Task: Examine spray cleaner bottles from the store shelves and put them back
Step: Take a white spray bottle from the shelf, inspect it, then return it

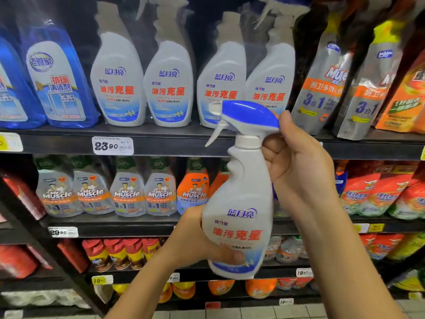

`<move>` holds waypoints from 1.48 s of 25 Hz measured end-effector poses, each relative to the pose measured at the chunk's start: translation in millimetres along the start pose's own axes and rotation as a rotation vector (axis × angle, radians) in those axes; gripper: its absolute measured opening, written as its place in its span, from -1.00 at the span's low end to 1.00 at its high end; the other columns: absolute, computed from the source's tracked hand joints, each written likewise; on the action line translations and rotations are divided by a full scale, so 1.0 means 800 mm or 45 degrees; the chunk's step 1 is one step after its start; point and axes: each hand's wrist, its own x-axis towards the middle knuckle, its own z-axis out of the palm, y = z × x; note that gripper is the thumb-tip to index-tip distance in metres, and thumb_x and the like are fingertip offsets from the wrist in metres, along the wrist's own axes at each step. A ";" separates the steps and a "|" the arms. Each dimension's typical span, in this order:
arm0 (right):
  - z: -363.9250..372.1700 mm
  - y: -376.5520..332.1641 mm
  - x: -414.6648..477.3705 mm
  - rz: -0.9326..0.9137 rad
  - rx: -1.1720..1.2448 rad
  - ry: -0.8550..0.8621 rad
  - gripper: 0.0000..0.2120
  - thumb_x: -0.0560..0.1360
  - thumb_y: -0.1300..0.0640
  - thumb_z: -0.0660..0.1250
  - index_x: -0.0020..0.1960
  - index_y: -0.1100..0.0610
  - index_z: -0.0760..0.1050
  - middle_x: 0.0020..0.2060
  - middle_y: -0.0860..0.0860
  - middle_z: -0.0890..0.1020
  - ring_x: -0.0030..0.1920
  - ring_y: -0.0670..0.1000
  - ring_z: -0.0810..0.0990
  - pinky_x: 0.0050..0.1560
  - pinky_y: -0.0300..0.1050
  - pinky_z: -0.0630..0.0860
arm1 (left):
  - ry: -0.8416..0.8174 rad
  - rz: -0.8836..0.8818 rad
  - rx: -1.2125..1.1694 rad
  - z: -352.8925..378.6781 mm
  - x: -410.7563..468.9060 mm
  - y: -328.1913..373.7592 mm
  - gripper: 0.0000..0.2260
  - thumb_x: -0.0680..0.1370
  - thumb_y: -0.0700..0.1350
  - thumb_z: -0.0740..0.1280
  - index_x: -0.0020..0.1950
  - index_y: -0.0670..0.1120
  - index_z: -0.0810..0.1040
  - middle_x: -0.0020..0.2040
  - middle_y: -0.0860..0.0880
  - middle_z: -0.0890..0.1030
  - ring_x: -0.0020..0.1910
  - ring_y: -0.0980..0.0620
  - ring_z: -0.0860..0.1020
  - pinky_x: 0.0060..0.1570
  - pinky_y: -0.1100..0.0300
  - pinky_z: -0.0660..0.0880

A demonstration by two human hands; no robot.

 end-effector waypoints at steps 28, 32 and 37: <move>-0.054 0.028 0.021 0.072 -0.204 -0.281 -0.37 0.42 -0.03 0.38 0.36 0.27 0.29 -0.10 0.25 0.68 -0.19 0.10 0.66 -0.12 -0.05 0.62 | 0.344 -0.390 0.531 0.020 -0.026 0.063 -0.45 0.04 0.43 0.38 -0.12 0.13 0.63 -0.24 0.20 0.63 -0.28 0.24 0.57 -0.32 0.30 0.53; -0.055 0.017 0.028 0.189 -0.253 -0.344 -0.61 0.47 0.08 0.30 0.24 0.19 0.36 -0.03 0.30 0.67 -0.09 0.13 0.68 -0.02 0.00 0.62 | 0.296 -0.471 0.035 0.016 -0.025 0.063 -0.61 0.03 0.22 0.55 -0.21 0.17 0.66 -0.23 0.25 0.69 -0.24 0.26 0.65 -0.36 0.40 0.54; -0.050 0.028 0.034 0.336 -0.413 -0.224 -0.61 0.40 -0.06 0.37 0.08 0.19 0.58 -0.09 0.21 0.69 -0.15 0.09 0.68 -0.04 -0.03 0.62 | 0.250 -0.521 -0.367 0.010 -0.018 0.082 -0.62 -0.02 0.16 0.54 -0.22 0.22 0.68 -0.23 0.11 0.72 -0.26 0.11 0.69 -0.38 0.33 0.56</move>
